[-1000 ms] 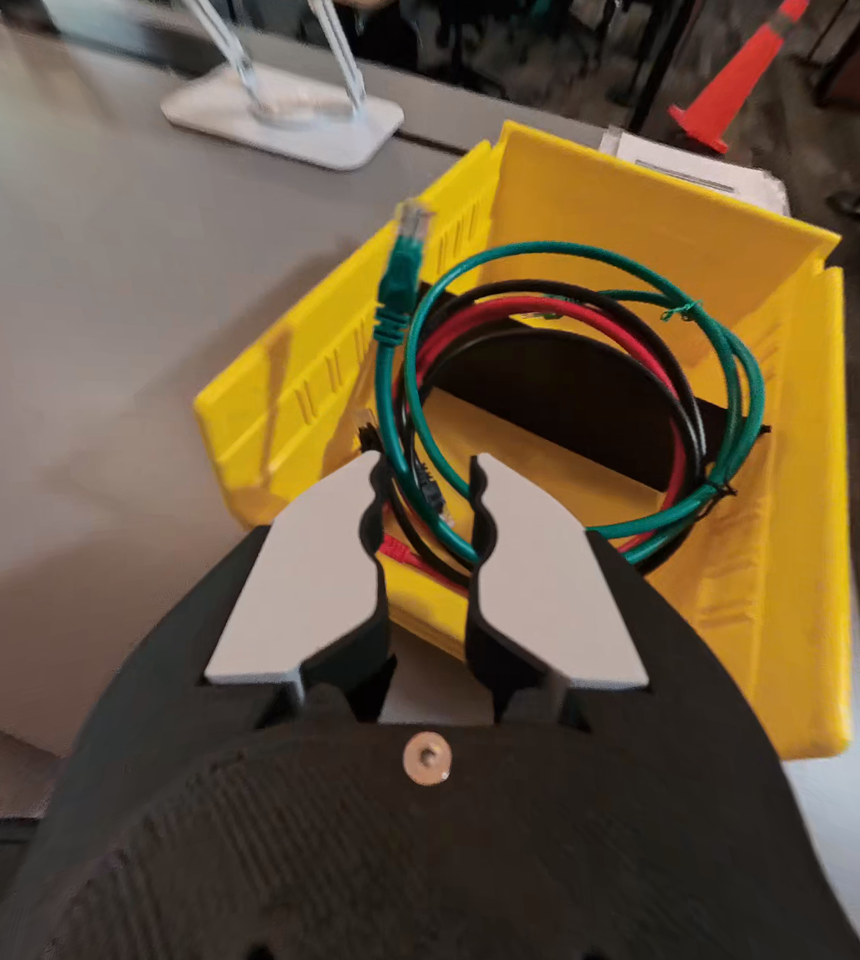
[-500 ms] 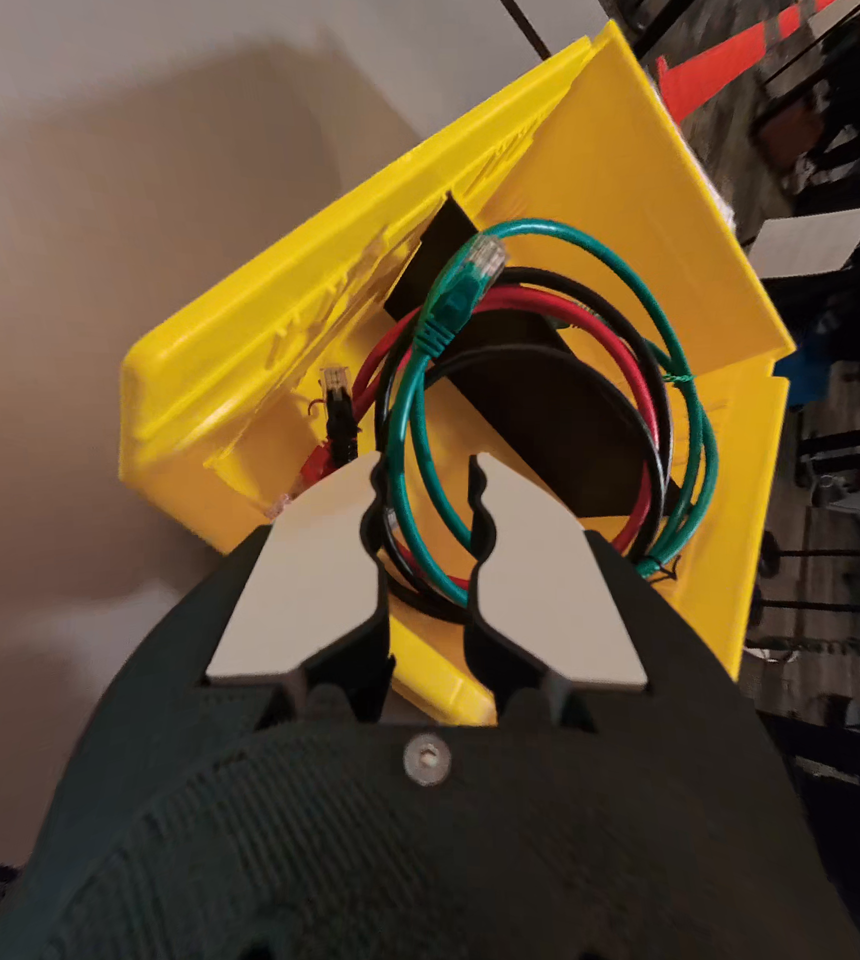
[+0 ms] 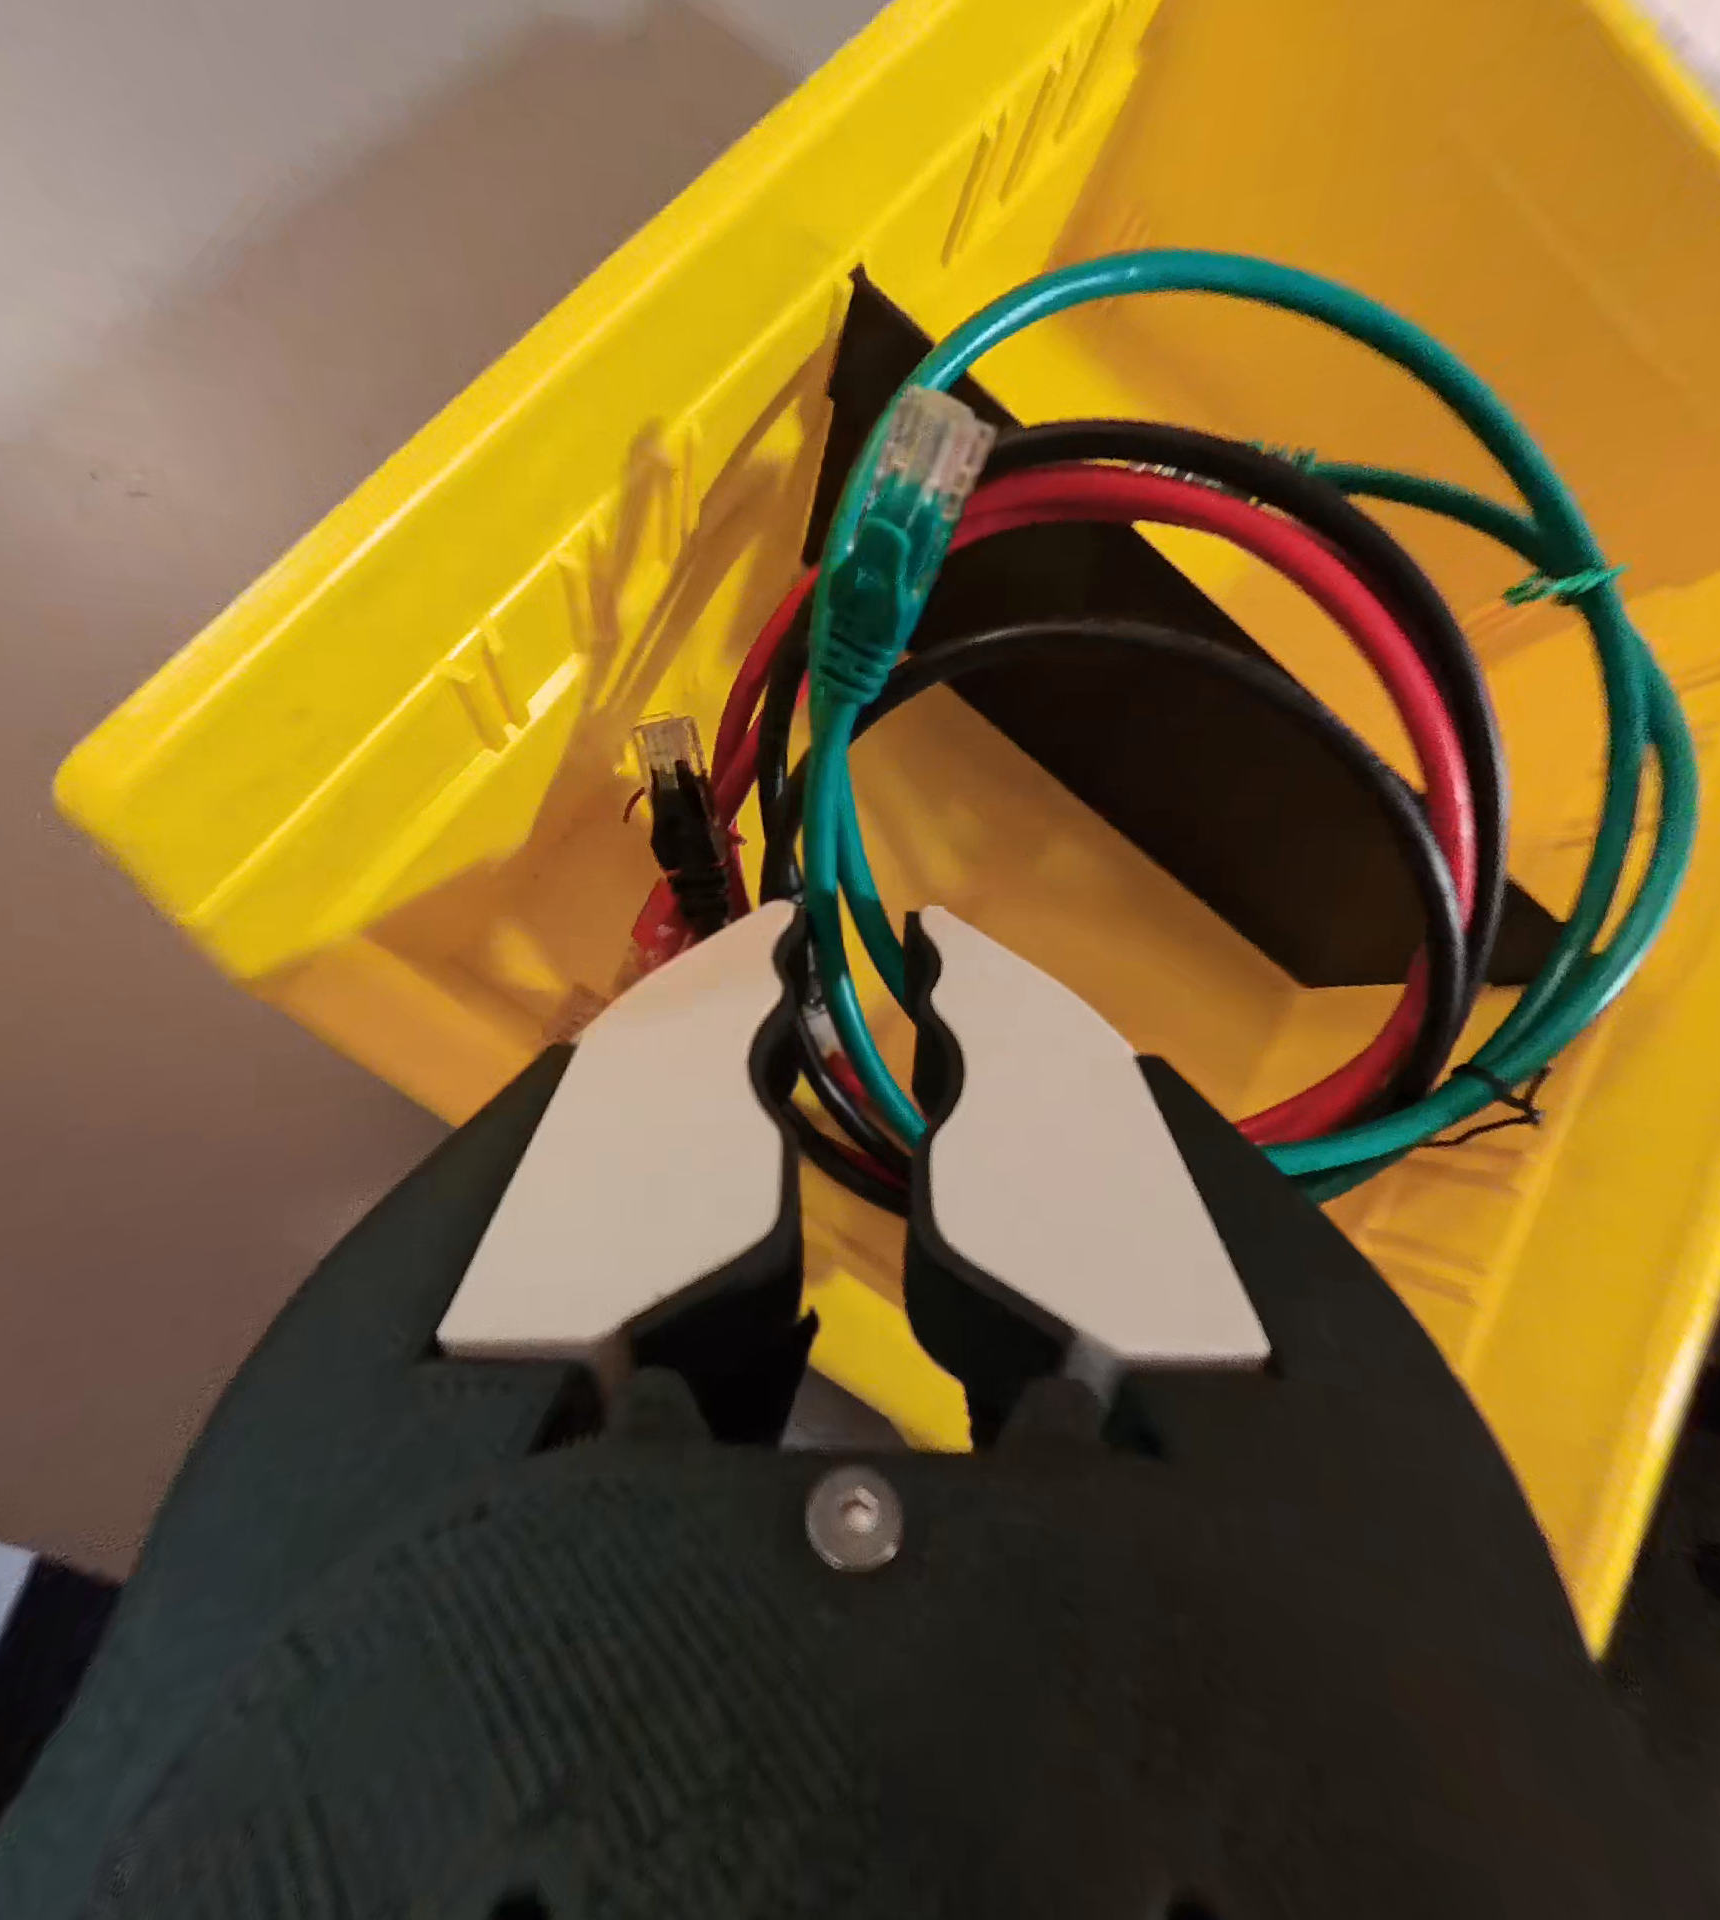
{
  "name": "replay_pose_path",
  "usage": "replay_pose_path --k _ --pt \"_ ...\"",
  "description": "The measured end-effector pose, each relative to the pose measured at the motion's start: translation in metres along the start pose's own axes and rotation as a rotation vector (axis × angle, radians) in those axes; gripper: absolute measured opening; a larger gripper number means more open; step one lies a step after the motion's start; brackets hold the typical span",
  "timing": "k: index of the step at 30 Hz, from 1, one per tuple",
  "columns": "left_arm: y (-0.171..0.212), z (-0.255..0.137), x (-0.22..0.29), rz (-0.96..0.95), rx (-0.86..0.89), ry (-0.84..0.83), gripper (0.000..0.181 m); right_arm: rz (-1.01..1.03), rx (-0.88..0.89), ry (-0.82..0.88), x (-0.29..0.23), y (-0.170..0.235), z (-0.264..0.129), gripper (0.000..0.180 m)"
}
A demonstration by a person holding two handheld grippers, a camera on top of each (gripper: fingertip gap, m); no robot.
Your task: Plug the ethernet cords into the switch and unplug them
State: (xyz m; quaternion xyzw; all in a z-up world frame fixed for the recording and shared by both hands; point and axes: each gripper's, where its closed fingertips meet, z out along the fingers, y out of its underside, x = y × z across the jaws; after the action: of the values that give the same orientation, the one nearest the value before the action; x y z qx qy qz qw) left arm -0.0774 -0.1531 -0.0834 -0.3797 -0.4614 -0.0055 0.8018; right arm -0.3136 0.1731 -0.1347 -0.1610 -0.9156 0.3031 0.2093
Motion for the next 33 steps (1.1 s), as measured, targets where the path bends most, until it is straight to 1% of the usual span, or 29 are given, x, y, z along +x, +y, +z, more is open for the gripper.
replay_pose_path --k 1,4,5,6,9,11,13,16,17,19,20,23,26,27,28,33 --pt "0.000 0.000 0.000 0.000 0.001 -0.001 0.025 -0.021 0.019 0.033 0.001 -0.002 -0.003 0.016" --pt "0.000 0.000 0.000 -0.001 0.003 -0.001 0.025 -0.055 0.111 0.129 0.008 -0.015 -0.021 0.015" --pt "0.000 0.000 0.000 -0.002 0.002 0.000 0.025 -0.051 0.155 0.161 0.012 -0.022 -0.031 0.012" --pt "0.000 0.000 0.000 -0.002 0.002 0.001 0.025 -0.045 0.205 0.191 0.016 -0.028 -0.041 0.005" --pt "0.000 0.000 0.000 -0.003 0.001 0.004 0.025 -0.015 0.327 0.256 0.025 -0.043 -0.071 0.005" --pt "0.000 0.000 0.000 -0.004 0.001 0.007 0.025 0.000 0.367 0.259 0.024 -0.046 -0.083 0.005" --pt "0.000 0.000 0.001 -0.005 0.000 0.009 0.025 0.017 0.339 0.226 0.019 -0.040 -0.079 0.005" --pt "0.000 0.000 0.001 -0.004 -0.001 0.011 0.025 -0.008 0.267 0.184 0.013 -0.031 -0.058 0.006" --pt "0.000 0.000 0.001 -0.003 0.000 0.010 0.025 -0.023 0.224 0.165 0.010 -0.027 -0.048 0.008" --pt "-0.001 0.000 0.001 -0.003 0.004 0.009 0.025 -0.055 0.118 0.135 0.006 -0.018 -0.030 0.027" --pt "-0.001 0.000 0.001 -0.003 0.005 0.008 0.025 -0.069 0.076 0.128 0.006 -0.015 -0.022 0.032" --pt "-0.001 0.000 0.001 -0.003 0.004 0.006 0.025 -0.078 -0.022 0.072 -0.001 -0.005 -0.001 0.033" --pt "-0.001 -0.001 0.000 -0.003 0.005 0.005 0.025 -0.019 -0.031 0.005 -0.007 -0.004 0.004 0.018" --pt "-0.001 -0.001 0.000 -0.004 0.005 0.005 0.025 -0.009 -0.025 -0.008 -0.008 -0.003 0.004 0.010" --pt "-0.001 0.000 0.000 -0.004 0.005 0.005 0.025 0.000 -0.018 -0.017 -0.008 -0.003 0.003 0.007" --pt "-0.001 -0.001 0.000 -0.003 0.007 0.005 0.025 0.012 0.006 -0.024 -0.007 -0.002 -0.001 0.006"
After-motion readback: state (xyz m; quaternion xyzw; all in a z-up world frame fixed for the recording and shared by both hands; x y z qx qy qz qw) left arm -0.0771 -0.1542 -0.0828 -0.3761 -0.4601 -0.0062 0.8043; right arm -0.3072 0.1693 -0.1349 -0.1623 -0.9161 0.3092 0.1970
